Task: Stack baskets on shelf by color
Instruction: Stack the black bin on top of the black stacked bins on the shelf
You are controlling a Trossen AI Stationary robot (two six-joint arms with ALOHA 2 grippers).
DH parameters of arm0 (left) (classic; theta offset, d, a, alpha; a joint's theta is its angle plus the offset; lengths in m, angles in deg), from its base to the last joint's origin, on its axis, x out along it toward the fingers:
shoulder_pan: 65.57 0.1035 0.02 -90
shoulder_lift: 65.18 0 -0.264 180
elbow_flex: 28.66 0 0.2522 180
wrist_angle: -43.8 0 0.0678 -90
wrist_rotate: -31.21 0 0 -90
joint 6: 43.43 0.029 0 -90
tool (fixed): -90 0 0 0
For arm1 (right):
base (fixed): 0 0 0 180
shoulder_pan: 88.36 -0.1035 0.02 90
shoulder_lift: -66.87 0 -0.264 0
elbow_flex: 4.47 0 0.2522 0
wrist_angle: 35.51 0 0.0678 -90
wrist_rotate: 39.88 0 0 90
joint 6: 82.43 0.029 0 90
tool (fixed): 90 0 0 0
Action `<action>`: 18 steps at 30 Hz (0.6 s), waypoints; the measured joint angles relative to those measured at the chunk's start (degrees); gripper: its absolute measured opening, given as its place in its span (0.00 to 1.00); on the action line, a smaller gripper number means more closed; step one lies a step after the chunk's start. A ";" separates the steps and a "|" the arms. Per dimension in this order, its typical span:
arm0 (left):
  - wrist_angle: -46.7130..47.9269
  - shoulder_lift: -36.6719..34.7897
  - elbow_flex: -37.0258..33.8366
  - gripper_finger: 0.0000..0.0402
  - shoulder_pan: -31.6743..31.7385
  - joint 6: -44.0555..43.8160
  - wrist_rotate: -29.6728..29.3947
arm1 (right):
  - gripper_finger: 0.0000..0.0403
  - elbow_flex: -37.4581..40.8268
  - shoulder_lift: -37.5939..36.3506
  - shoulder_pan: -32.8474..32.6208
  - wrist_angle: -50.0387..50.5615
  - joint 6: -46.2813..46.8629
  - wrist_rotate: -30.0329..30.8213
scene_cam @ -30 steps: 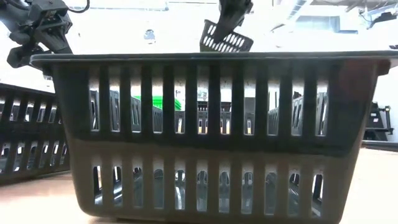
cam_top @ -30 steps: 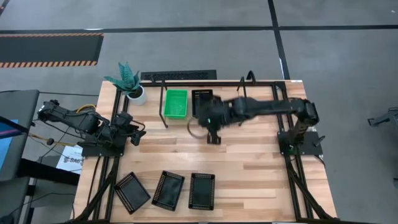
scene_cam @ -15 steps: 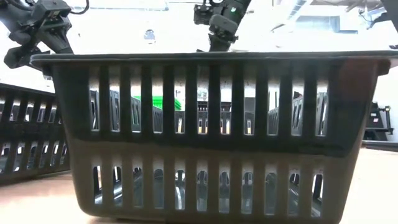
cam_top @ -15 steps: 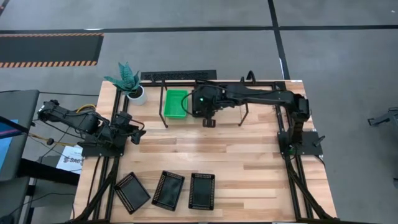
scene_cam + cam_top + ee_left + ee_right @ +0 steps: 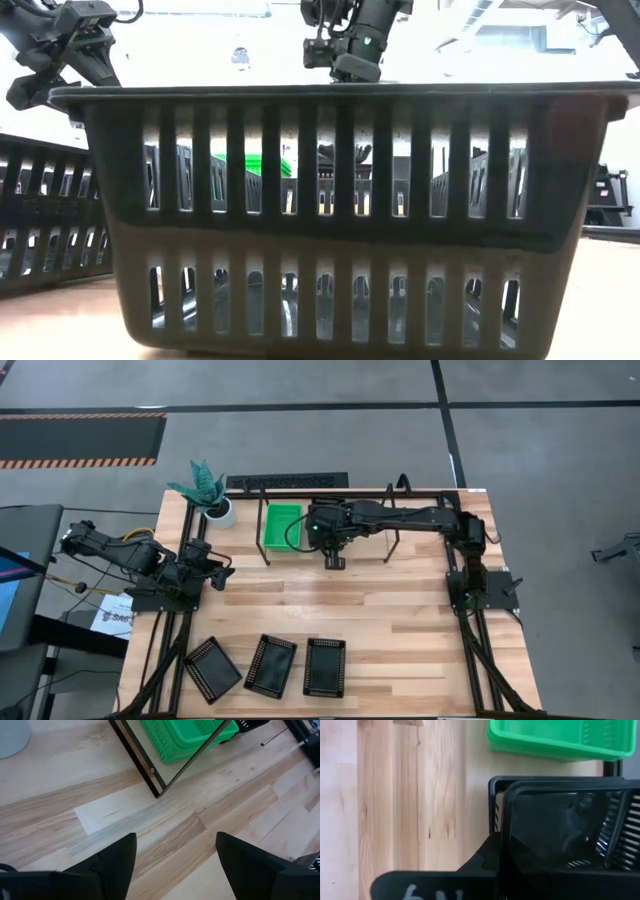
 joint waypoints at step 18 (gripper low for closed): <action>0.00 0.01 0.00 0.65 0.00 0.00 -0.12 | 0.16 0.00 0.02 1.87 -1.71 0.12 1.13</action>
